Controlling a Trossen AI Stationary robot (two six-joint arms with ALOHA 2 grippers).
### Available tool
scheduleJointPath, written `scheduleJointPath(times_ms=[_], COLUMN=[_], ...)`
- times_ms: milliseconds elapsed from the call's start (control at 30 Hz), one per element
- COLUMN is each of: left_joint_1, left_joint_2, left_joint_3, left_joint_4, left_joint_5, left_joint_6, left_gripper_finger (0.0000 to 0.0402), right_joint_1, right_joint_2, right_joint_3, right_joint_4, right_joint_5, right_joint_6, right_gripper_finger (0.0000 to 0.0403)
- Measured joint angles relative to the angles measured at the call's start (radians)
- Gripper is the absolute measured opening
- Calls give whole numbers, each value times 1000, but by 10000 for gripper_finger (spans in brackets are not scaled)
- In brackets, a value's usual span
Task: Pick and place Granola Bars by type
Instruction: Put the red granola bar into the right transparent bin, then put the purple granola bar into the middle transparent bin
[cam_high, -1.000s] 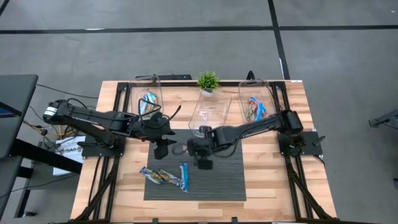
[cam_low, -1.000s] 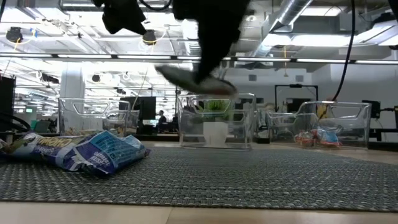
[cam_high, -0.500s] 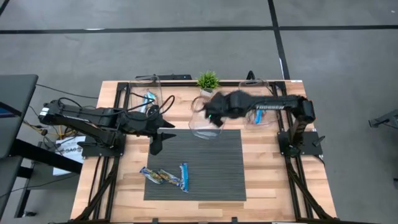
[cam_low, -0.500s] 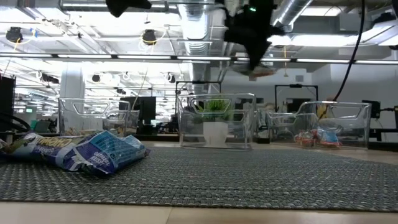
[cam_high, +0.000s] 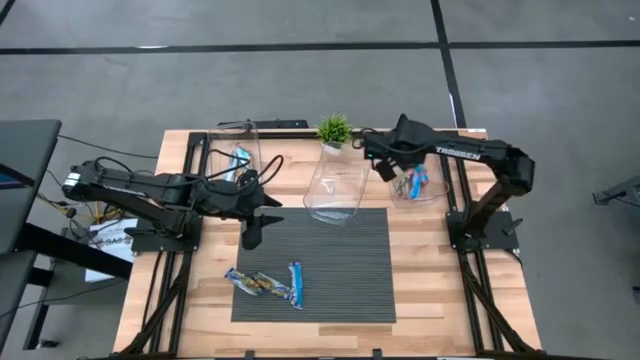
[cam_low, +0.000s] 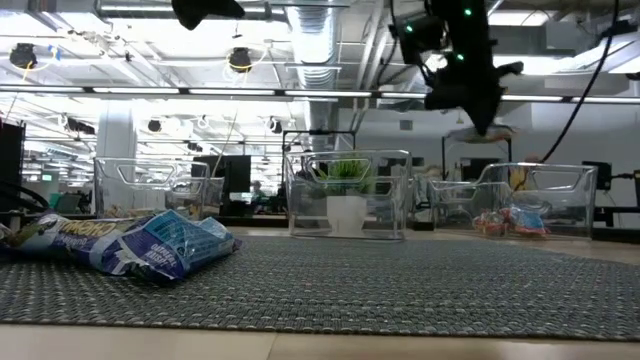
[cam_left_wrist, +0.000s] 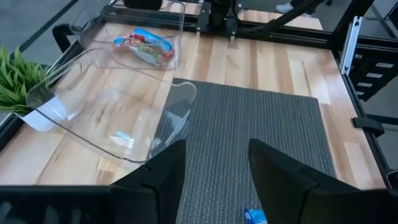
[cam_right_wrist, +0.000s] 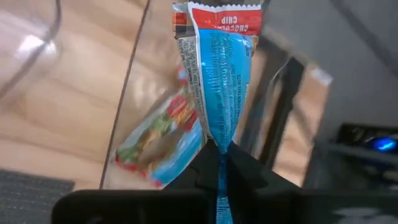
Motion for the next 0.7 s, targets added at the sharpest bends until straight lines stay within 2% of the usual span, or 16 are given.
scheduleJointPath(times_ms=[133,400,533,700], left_joint_1=[0,0,0,0], left_joint_2=[0,0,0,0], left_joint_3=[0,0,0,0], left_joint_4=[0,0,-1,-36], left_joint_5=[-9,-9,-10,1], left_joint_6=[6,5,2,1], left_gripper_finger=[169,169,169,169], right_joint_1=[-25,-37,-15,68], right_joint_2=[-53,-57,-58,-58], right_joint_3=[-94,-119,-118,-76], right_joint_4=[67,87,132,221], right_joint_5=[-75,-83,-97,-184], right_joint_6=[-3,-24,-37,-91], right_gripper_finger=[29,92,102,100])
